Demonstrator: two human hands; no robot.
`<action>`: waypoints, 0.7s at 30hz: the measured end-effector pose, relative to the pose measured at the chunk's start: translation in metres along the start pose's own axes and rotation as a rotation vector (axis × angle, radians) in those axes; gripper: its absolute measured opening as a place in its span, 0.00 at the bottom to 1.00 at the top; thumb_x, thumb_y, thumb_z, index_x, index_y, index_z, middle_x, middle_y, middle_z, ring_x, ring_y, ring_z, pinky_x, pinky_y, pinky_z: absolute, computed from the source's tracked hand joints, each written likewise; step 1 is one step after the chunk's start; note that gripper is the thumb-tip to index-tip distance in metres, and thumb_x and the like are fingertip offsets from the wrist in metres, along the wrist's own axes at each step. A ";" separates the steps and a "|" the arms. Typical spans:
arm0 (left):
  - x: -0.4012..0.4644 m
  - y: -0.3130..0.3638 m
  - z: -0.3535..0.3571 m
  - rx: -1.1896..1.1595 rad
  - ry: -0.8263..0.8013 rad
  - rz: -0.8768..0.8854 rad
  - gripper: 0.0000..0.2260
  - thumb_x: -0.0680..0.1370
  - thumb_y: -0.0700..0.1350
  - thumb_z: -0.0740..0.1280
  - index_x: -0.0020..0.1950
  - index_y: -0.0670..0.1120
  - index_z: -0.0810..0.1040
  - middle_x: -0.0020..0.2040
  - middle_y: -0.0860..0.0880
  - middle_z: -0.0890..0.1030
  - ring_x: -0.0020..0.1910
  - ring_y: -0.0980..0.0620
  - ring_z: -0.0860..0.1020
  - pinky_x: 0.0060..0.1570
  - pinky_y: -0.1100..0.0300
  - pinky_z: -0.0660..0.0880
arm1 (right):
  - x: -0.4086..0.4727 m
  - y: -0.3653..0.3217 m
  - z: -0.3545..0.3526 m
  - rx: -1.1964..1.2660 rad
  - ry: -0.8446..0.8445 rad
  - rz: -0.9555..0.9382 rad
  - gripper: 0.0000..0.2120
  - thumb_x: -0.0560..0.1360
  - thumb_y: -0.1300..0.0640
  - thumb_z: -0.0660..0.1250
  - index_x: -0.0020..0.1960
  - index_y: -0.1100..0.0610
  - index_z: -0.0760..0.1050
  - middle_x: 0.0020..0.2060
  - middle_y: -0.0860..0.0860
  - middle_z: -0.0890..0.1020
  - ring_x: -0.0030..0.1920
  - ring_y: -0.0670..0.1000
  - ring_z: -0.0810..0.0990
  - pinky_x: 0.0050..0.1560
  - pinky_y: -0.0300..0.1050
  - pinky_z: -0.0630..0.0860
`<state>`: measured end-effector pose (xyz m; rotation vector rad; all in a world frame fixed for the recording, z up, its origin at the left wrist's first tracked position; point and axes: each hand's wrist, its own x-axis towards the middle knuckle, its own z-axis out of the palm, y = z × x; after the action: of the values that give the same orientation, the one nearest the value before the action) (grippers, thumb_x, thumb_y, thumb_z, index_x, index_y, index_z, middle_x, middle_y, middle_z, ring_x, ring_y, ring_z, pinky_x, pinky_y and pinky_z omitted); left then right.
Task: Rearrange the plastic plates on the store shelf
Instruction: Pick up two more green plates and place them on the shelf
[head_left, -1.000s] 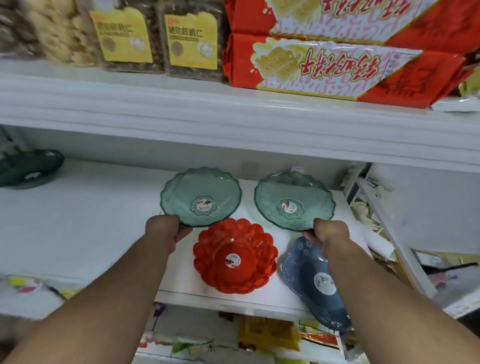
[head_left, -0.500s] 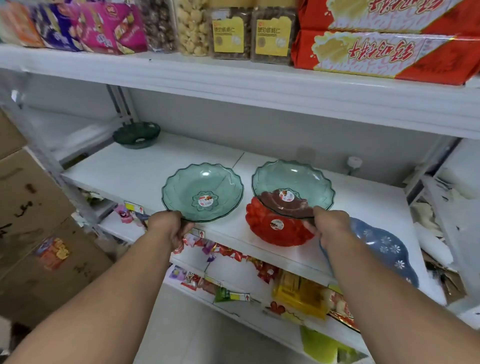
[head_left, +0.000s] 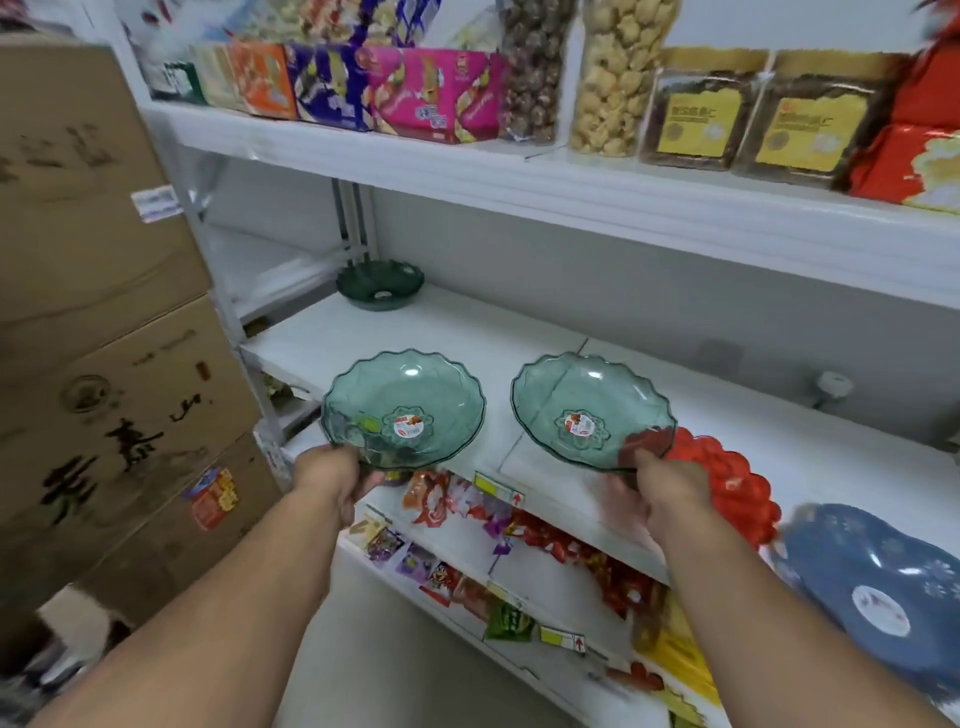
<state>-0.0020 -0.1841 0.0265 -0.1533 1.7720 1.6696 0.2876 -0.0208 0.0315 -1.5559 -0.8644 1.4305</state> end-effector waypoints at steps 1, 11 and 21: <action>0.007 0.005 -0.007 0.008 0.008 -0.012 0.05 0.80 0.36 0.60 0.51 0.40 0.75 0.36 0.41 0.85 0.22 0.48 0.81 0.21 0.62 0.72 | -0.002 0.003 0.012 0.006 -0.005 0.003 0.05 0.76 0.65 0.68 0.50 0.66 0.77 0.41 0.60 0.82 0.31 0.56 0.81 0.18 0.37 0.75; 0.070 0.040 -0.043 -0.010 0.010 -0.006 0.03 0.80 0.34 0.62 0.47 0.39 0.74 0.44 0.38 0.82 0.34 0.43 0.81 0.30 0.56 0.80 | -0.002 0.019 0.103 -0.005 -0.006 0.037 0.04 0.75 0.67 0.66 0.42 0.67 0.76 0.38 0.61 0.83 0.22 0.54 0.82 0.29 0.46 0.83; 0.171 0.070 0.012 0.082 -0.020 0.065 0.06 0.76 0.30 0.63 0.51 0.34 0.77 0.29 0.37 0.82 0.21 0.44 0.79 0.22 0.57 0.79 | 0.059 0.000 0.156 0.008 0.006 0.045 0.04 0.75 0.67 0.65 0.43 0.66 0.77 0.39 0.61 0.85 0.29 0.57 0.84 0.37 0.47 0.84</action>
<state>-0.1630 -0.0992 -0.0075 -0.0423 1.8449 1.6346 0.1394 0.0518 0.0054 -1.5827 -0.8239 1.4584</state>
